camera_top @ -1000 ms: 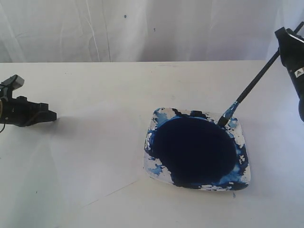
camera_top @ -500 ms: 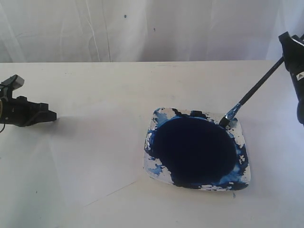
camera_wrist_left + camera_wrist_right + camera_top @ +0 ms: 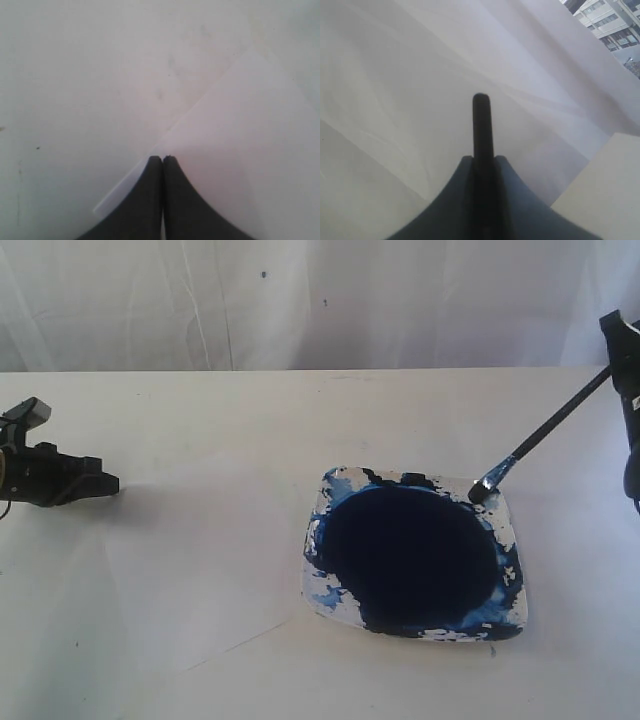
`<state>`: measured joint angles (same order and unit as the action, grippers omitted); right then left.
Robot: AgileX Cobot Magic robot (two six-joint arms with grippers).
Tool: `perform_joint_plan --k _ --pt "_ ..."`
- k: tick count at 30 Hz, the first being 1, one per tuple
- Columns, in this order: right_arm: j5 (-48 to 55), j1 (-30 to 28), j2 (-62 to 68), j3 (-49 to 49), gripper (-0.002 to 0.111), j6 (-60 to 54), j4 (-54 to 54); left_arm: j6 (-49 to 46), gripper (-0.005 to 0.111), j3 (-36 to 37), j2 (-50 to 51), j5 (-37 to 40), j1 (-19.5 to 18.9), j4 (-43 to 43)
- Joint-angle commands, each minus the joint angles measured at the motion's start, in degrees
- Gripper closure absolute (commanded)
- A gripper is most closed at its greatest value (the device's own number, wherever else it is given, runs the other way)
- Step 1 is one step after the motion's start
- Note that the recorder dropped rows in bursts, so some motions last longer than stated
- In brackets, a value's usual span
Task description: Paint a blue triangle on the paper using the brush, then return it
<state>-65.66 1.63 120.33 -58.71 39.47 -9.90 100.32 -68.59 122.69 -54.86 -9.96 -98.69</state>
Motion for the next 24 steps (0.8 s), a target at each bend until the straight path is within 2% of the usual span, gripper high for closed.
perform_joint_plan --k 1,18,24 --pt "-0.16 -0.6 -0.17 -0.02 0.108 -0.95 -0.81 -0.13 0.107 -0.17 -0.13 0.47 -0.1 -0.63" --pt "0.46 -0.6 -0.17 -0.02 0.108 -5.92 -1.02 -0.13 0.107 -0.17 -0.13 0.47 -0.1 -0.63" --pt "0.46 -0.6 -0.17 -0.12 0.108 -6.31 -4.77 -0.13 0.107 -0.17 -0.13 0.47 -0.1 -0.63"
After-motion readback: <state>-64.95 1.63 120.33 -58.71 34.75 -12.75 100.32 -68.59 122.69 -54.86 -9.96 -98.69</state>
